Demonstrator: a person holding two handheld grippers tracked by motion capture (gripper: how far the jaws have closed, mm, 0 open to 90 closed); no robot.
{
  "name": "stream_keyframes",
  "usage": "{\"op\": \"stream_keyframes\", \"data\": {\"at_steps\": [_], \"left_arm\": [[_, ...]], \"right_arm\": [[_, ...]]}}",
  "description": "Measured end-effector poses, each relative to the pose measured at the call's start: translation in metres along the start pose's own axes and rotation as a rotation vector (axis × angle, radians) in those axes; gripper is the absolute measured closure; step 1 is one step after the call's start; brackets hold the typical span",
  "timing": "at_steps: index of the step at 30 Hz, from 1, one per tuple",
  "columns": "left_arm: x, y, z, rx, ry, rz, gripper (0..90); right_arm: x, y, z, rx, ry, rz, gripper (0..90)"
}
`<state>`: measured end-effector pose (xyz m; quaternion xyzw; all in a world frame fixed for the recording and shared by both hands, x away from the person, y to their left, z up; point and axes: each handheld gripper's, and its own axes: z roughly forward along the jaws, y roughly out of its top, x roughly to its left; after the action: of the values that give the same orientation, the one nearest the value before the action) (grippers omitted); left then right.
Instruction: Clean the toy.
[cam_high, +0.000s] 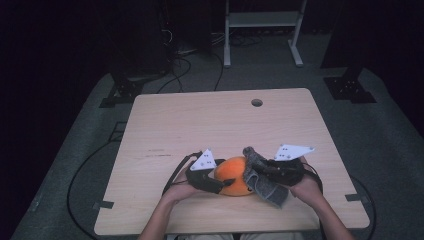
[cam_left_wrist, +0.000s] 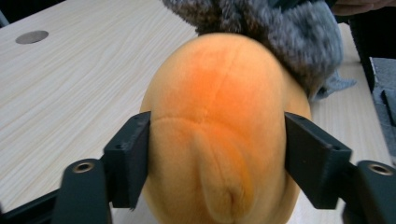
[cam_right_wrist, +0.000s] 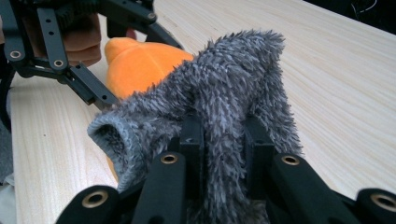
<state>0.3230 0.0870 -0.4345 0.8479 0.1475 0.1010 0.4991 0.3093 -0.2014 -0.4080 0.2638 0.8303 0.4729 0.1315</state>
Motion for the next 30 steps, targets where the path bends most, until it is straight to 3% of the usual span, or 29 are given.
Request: {"op": "stream_keyframes", "data": {"at_steps": [5,9,15,17,19,21,24,28,30], "left_arm": [[0.002,-0.005,-0.002,-0.008,-0.007,-0.018,30.7],[0.002,-0.004,-0.002,-0.003,-0.018,-0.009,30.7],[0.000,-0.003,-0.002,0.013,-0.038,0.006,29.9],[0.000,-0.002,-0.001,0.020,-0.039,-0.005,26.2],[-0.001,-0.001,0.001,0.030,-0.028,-0.004,24.8],[-0.003,0.001,0.001,0.036,0.002,0.032,29.5],[-0.011,0.006,0.003,-0.007,0.037,0.106,38.4],[-0.015,0.009,0.008,-0.056,0.117,0.208,43.6],[-0.015,0.009,0.011,-0.056,0.128,0.229,43.7]], "right_arm": [[-0.011,-0.025,-0.002,0.033,-0.028,0.080,73.3],[-0.016,-0.038,-0.007,0.081,-0.042,0.105,73.2],[-0.012,-0.024,-0.014,-0.001,-0.002,0.109,73.0],[-0.011,-0.020,-0.012,0.000,0.030,0.104,72.6],[-0.010,-0.020,-0.006,0.015,0.030,0.101,72.7],[-0.013,-0.021,-0.005,0.005,0.046,0.131,72.9],[-0.013,-0.019,-0.008,0.006,0.028,0.121,73.1],[-0.016,-0.018,-0.013,-0.014,-0.006,0.121,73.2],[-0.018,-0.016,-0.015,-0.030,-0.010,0.125,73.2]]}}
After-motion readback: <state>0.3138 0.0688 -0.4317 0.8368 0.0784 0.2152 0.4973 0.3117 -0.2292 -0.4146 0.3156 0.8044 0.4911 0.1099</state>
